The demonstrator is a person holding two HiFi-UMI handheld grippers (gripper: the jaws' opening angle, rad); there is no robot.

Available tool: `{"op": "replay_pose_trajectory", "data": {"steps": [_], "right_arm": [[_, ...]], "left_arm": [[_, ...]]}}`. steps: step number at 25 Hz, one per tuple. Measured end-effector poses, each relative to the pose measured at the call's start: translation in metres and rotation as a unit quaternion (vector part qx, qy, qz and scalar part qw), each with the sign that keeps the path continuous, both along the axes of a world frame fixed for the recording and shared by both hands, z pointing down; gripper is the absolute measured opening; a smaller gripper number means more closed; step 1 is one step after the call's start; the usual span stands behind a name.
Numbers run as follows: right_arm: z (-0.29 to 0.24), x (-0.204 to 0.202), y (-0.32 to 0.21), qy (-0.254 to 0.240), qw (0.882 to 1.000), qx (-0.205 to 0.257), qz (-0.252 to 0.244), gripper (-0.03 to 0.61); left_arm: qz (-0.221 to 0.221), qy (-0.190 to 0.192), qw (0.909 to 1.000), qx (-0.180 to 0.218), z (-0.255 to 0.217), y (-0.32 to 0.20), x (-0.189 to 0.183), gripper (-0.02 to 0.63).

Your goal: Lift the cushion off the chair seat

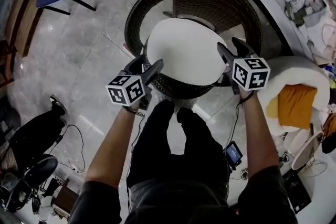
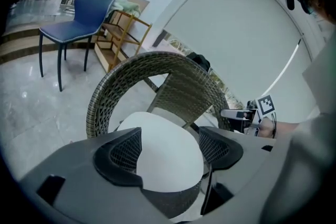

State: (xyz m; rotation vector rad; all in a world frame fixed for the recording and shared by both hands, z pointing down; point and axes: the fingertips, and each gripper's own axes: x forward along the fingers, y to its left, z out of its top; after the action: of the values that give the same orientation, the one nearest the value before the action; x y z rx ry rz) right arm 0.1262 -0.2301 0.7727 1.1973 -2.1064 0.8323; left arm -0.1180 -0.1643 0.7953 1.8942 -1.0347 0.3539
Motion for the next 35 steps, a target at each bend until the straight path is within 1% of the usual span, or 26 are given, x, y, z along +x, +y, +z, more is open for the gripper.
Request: {"op": "replay_pose_trajectory", "data": {"steps": [3,8,12,18,25,29,31,35], "right_arm": [[0.020,0.002,-0.003,0.007,1.000,-0.009,-0.003,0.219],[0.059,0.006,-0.005,0.028,0.999,-0.033,-0.009,0.235],[0.098,0.010,-0.002,0.052,0.996,-0.062,-0.023,0.239],[0.139,0.023,-0.002,0.074,0.993,-0.086,-0.027,0.240],[0.170,0.030,-0.002,0.086,0.990,-0.109,-0.021,0.239],[0.186,0.033,-0.002,0.094,0.988,-0.121,-0.007,0.241],[0.196,0.035,-0.001,0.104,0.985,-0.135,0.002,0.244],[0.221,0.044,0.003,0.139,0.975,-0.175,0.015,0.245]], "left_arm": [[-0.002,0.002,0.9999,-0.014,0.021,0.003,-0.001,0.347],[-0.010,-0.006,0.9991,-0.041,0.058,0.010,-0.004,0.368],[-0.014,-0.001,0.9978,-0.065,0.087,0.017,-0.008,0.370],[-0.024,0.001,0.9959,-0.087,0.124,0.026,-0.012,0.370],[-0.039,0.003,0.9934,-0.108,0.151,0.032,-0.020,0.370],[-0.052,0.007,0.9920,-0.115,0.160,0.037,-0.022,0.370],[-0.055,0.007,0.9913,-0.119,0.163,0.037,-0.024,0.370],[-0.060,0.005,0.9890,-0.135,0.172,0.038,-0.022,0.369]]}}
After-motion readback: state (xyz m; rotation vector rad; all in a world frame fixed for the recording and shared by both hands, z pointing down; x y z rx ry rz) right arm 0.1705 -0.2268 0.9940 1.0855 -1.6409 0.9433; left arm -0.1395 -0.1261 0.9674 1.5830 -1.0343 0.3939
